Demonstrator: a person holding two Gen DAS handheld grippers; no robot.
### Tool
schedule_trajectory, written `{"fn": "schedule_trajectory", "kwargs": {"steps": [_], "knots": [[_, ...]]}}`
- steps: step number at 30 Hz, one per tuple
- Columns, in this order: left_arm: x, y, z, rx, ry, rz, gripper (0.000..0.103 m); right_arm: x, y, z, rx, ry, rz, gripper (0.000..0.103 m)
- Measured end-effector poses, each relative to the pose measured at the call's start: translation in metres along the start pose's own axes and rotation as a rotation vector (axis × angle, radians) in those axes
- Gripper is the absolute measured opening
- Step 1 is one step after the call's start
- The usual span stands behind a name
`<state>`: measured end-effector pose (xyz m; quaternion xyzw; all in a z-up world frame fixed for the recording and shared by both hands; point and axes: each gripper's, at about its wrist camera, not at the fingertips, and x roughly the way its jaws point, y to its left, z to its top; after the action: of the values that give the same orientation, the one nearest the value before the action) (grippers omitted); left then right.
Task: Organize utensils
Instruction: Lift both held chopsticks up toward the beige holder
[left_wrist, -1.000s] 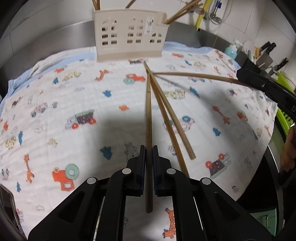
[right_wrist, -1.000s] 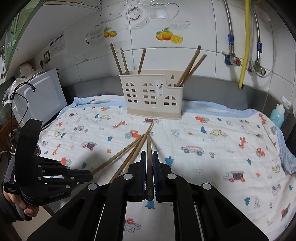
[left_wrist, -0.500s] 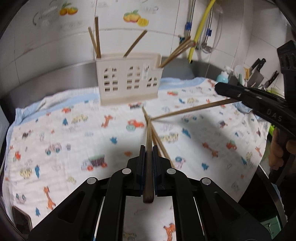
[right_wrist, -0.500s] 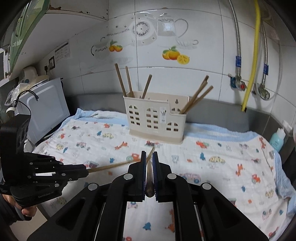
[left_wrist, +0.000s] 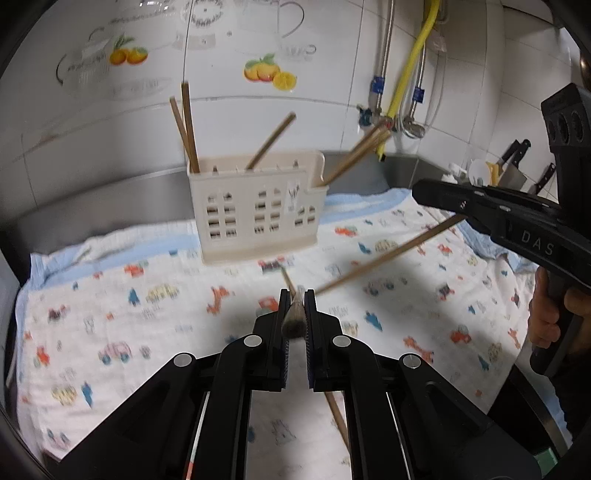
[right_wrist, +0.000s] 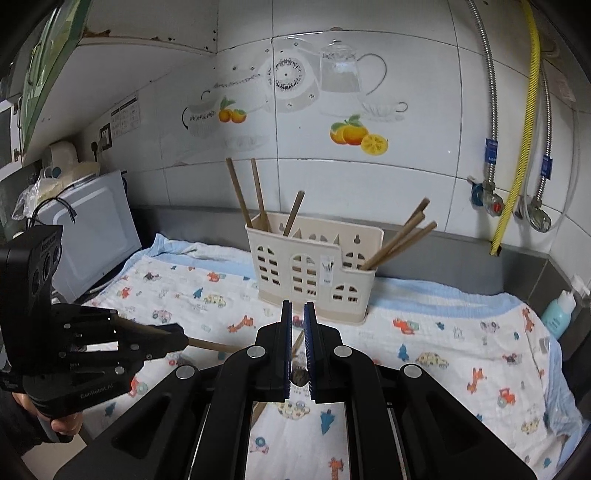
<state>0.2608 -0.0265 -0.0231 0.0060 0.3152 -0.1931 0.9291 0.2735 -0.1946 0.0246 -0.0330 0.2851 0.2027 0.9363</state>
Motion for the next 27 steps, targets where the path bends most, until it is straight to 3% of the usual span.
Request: {"fn": "schedule_trajectory", "kwargs": {"steps": [17, 27], "knots": [[-0.02, 0.013, 0.092, 0.074, -0.105, 0.058, 0.006, -0.013, -0.026, 0.102, -0.054, -0.068, -0.017, 0.006], [-0.034, 0.017, 0.174, 0.075, -0.277, 0.109, 0.006, 0.006, -0.033, 0.164, -0.068, -0.185, -0.058, 0.006]]}}
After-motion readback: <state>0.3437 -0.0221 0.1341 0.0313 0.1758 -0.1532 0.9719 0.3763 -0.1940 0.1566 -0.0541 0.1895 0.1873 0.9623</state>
